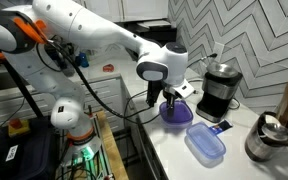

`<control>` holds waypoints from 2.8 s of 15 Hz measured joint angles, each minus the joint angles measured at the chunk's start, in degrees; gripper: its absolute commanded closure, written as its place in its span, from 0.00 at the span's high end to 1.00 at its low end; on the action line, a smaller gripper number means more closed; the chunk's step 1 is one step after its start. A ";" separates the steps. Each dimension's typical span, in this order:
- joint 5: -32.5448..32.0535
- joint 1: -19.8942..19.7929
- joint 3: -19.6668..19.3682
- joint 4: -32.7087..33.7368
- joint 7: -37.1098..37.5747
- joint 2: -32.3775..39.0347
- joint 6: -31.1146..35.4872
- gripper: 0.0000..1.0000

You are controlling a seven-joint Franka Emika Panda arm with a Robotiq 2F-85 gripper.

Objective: Take the lids off the containers and place them on the counter

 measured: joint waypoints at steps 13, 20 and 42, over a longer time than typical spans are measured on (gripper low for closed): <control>2.68 -1.86 -1.57 -1.41 0.15 0.52 2.93 0.93; 5.55 -2.11 -2.62 -1.41 0.20 2.20 3.74 0.89; 10.06 -2.41 -3.73 -1.38 0.10 5.35 5.38 0.41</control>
